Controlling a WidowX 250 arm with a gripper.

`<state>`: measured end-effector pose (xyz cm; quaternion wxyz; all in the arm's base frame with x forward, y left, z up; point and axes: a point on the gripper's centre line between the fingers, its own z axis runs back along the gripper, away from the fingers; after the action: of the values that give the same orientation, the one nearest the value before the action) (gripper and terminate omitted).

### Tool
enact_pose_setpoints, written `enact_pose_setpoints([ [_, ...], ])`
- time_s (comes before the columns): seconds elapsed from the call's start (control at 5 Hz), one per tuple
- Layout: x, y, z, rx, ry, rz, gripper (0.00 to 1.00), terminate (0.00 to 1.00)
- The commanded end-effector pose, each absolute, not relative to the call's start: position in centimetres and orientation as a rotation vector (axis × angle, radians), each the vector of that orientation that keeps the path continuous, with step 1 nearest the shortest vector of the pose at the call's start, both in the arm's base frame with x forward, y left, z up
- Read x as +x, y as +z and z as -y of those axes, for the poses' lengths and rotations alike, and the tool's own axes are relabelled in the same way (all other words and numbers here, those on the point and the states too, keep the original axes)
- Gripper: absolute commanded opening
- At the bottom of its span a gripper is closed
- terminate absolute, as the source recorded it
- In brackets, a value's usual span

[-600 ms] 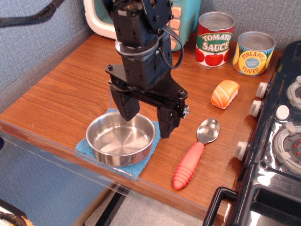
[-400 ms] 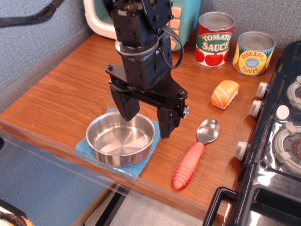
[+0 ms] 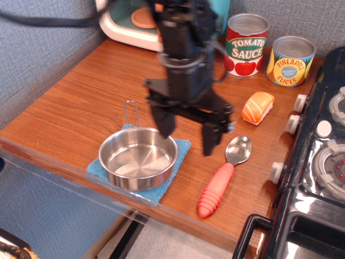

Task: Place the sushi in the pot on the blue towel

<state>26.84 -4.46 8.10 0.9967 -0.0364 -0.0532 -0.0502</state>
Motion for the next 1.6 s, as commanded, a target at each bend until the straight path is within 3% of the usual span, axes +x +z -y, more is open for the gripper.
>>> enact_pose_setpoints([
  [0.0, 36.3, 6.6, 7.6, -0.051, -0.040, 0.195, 1.00, 0.00],
  [0.6, 42.4, 3.9, 8.9, -0.005, 0.010, 0.228, 1.00, 0.00],
  [0.8, 42.6, 3.2, 7.8, 0.006, 0.004, 0.230, 0.00, 0.00],
  [1.0, 41.8, 4.5, 7.9, 0.003, -0.019, 0.237, 0.00, 0.00],
  [1.2, 39.6, 9.5, 8.5, -0.027, -0.056, 0.335, 0.00, 0.00],
  [1.4, 34.8, 13.5, 7.0, -0.017, -0.044, 0.368, 0.00, 0.00],
])
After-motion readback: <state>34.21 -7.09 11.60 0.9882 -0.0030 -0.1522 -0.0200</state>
